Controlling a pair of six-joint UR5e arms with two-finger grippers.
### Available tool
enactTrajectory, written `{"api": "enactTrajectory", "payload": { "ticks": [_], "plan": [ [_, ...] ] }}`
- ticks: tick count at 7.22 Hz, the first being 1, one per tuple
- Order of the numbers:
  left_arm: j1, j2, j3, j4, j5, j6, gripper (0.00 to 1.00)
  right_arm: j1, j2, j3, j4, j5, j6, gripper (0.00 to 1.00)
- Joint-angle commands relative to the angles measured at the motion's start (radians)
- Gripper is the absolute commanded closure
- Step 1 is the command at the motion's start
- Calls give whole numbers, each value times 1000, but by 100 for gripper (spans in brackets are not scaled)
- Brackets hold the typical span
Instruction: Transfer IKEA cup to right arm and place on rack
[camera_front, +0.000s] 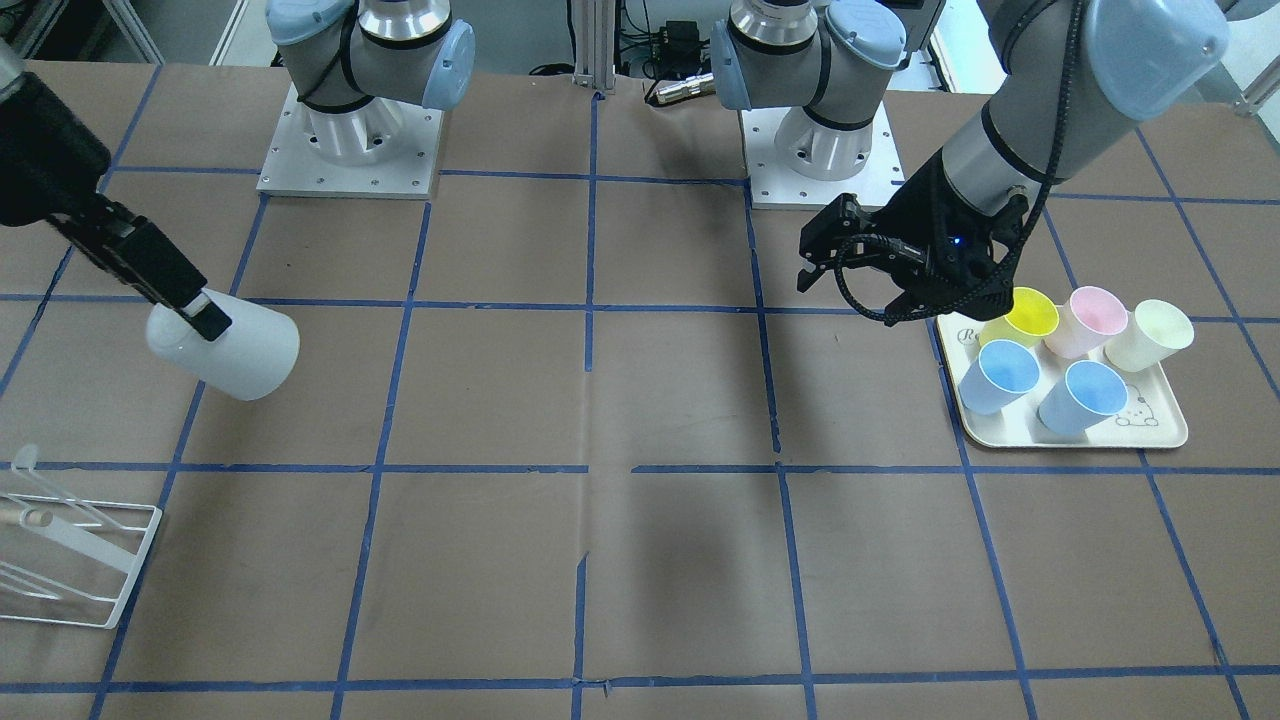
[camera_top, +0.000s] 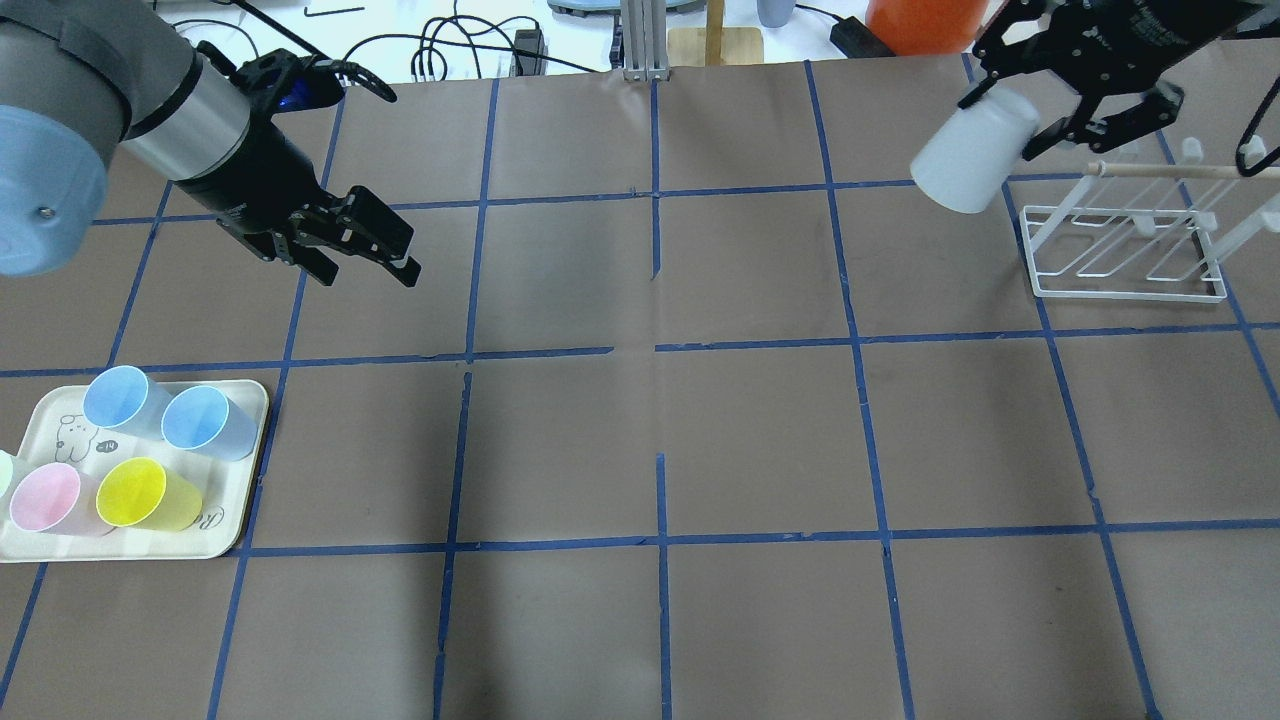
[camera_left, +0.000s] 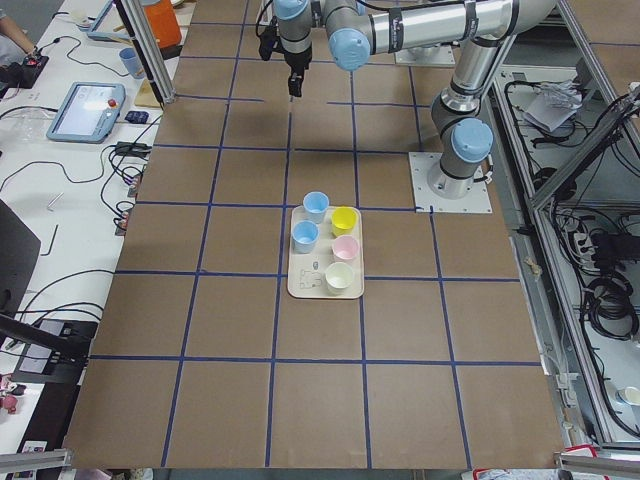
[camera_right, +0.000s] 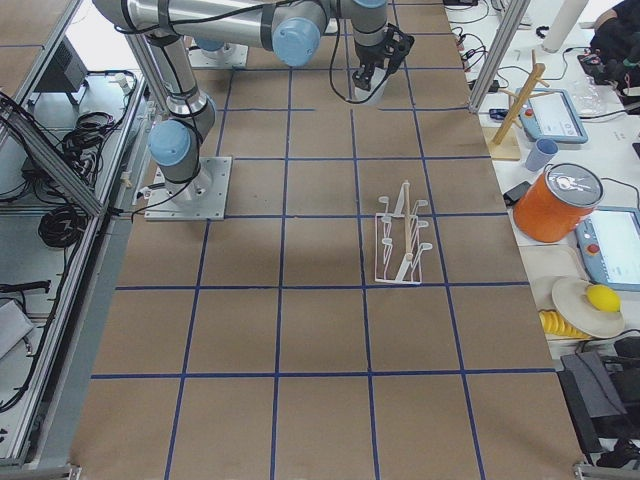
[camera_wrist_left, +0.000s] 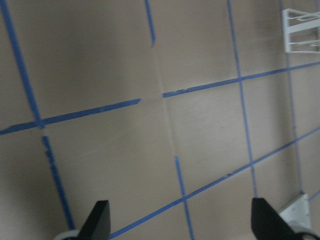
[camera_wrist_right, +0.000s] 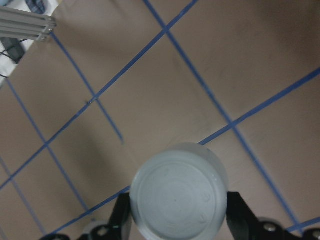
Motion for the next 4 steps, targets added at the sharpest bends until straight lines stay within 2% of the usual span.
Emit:
{"api": "enactTrajectory", "payload": {
  "ticks": [1,2,3,4],
  "plan": [
    [-50,-29,102,19,112,-73,0,-1,104,-127,-6,-200,-167,100],
    [-74,-38,137,12,138,-175,0,-10,143,-155,-7,-210,-184,100],
    [-121,-38,139,1,259,-187,0,-13,162,-178,-32,-233,-266,100],
    [-172,-40,145,-2,282,-198,0,-15,193,-198,-78,-251,-299,100]
  ]
}}
